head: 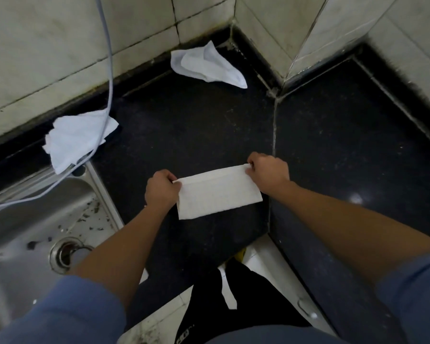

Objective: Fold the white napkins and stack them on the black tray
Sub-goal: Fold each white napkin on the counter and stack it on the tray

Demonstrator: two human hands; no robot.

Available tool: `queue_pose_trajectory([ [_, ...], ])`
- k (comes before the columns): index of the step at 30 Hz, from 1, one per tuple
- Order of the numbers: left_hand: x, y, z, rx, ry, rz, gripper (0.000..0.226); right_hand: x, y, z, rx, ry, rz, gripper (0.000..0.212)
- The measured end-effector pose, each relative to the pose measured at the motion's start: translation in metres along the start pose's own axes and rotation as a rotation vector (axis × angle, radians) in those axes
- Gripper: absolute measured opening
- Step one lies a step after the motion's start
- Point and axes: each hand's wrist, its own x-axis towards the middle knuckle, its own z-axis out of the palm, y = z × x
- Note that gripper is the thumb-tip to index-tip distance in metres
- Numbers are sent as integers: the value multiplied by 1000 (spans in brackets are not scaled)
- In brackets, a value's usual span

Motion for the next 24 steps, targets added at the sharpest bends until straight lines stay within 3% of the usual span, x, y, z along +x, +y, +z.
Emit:
queue_pose_trajectory([
  [3, -14, 0, -3, 160, 77, 66, 14, -12, 3, 0, -31, 118, -72, 21],
  [5, -31, -2, -4, 197, 143, 303, 12, -26, 0, 4, -11, 143, -235, 20],
  [7, -49, -11, 1, 256, 95, 549, 5, -43, -4, 15, -21, 51, -420, 17],
  [9, -66, -27, 9, 331, -6, 620, 5, -58, -1, 27, -65, -73, -467, 16],
  [14, -79, -61, 10, 293, -10, 422, 12, -69, 32, 26, -21, -76, -291, 19],
  [17, -76, -61, 6, 358, 54, 545, 8, -64, 27, 16, -16, -77, -182, 21],
  [19, -67, -56, 2, 445, 86, 674, 23, -53, 13, 8, 44, -35, -33, 27],
  [21, -56, -47, -3, 557, 21, 740, 42, -41, -3, 3, 75, -61, 109, 37],
  [24, -48, -41, -7, 618, -109, 683, 55, -29, -18, 1, 224, -129, 305, 36],
])
